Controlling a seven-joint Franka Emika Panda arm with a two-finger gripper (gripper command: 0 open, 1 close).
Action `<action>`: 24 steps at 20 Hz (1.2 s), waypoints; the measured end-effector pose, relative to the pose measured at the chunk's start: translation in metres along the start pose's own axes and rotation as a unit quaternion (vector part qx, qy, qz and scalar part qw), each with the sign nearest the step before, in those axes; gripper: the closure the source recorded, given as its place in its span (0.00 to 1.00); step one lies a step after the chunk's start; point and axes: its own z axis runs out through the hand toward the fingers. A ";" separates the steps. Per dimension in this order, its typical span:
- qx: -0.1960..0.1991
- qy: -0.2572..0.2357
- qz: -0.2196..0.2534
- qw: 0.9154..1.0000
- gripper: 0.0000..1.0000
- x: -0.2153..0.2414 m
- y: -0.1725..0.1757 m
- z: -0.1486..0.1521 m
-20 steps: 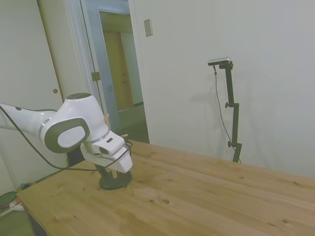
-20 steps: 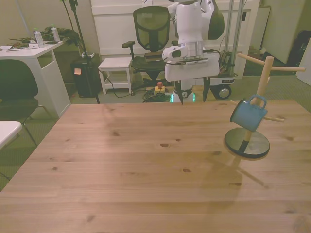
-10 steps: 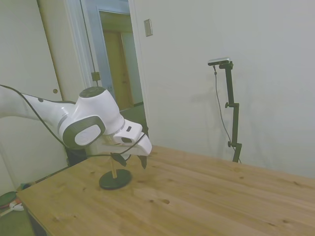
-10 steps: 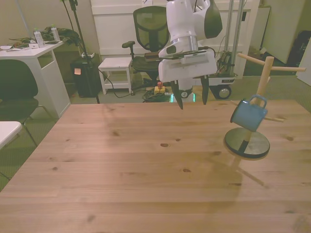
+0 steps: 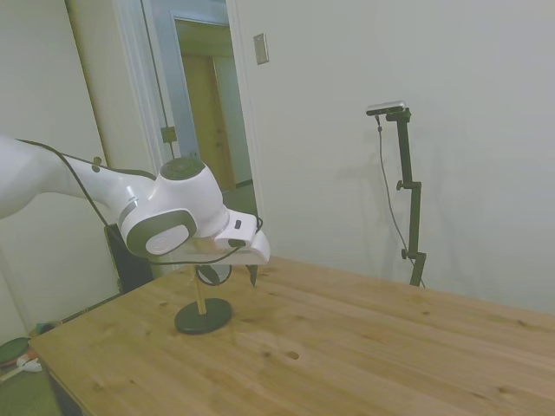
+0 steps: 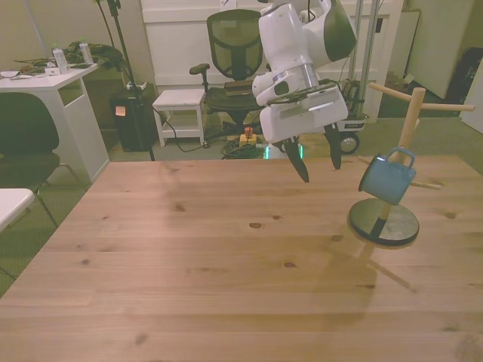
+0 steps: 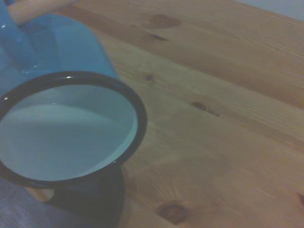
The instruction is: Unload the mug
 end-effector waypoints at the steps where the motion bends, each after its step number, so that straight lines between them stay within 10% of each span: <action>1: 0.007 0.006 -0.010 1.000 0.00 0.002 0.002 0.002; 23: 0.138 0.050 -0.134 0.980 0.00 0.036 -0.019 0.066; 24: 0.141 0.049 -0.136 0.979 1.00 0.038 -0.021 0.070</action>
